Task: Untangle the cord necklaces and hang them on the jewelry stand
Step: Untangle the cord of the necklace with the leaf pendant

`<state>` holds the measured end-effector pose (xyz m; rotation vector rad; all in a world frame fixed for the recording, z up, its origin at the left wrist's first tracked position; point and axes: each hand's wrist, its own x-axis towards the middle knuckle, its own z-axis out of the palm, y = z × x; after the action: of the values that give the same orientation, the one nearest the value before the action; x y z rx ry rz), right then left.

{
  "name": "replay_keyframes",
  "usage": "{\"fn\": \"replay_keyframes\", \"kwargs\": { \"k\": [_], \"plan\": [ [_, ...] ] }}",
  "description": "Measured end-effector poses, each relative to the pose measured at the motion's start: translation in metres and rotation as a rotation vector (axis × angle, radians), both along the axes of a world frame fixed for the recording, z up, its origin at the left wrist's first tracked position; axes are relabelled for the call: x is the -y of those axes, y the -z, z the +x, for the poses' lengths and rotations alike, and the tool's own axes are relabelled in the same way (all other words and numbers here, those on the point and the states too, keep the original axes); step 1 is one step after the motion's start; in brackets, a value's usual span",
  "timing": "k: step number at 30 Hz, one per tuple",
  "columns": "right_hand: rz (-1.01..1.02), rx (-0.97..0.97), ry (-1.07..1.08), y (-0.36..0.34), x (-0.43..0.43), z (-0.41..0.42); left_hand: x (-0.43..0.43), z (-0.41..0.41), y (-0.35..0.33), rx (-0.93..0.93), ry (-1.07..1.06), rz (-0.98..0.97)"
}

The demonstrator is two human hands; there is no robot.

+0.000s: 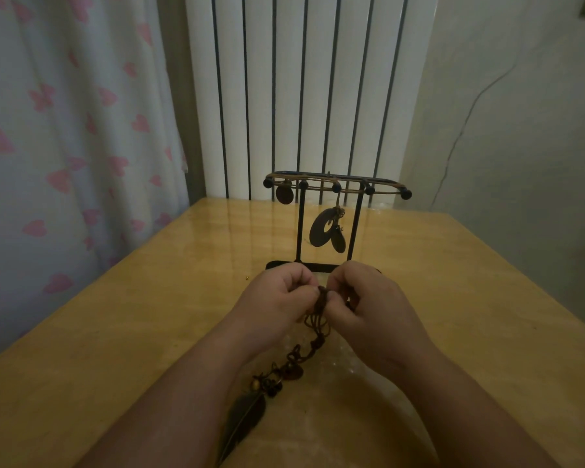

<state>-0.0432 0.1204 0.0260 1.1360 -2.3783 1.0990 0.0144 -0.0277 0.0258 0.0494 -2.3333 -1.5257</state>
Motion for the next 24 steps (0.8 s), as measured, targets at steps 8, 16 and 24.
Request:
{"fn": "replay_keyframes", "kwargs": {
  "k": [8, 16, 24],
  "plan": [
    [-0.01, -0.024, 0.008, 0.0006, -0.0004, -0.0014, -0.0013, 0.0014, -0.0011, -0.025, -0.018, -0.049],
    [0.025, 0.003, 0.037, -0.0003, 0.0017, -0.0021, -0.0024, 0.0001, -0.0001, 0.016, -0.017, -0.052],
    [-0.283, 0.334, -0.077, -0.0011, 0.0068, 0.0041, -0.001, 0.0011, -0.0046, 0.07, 0.03, 0.257]
  ]
}}
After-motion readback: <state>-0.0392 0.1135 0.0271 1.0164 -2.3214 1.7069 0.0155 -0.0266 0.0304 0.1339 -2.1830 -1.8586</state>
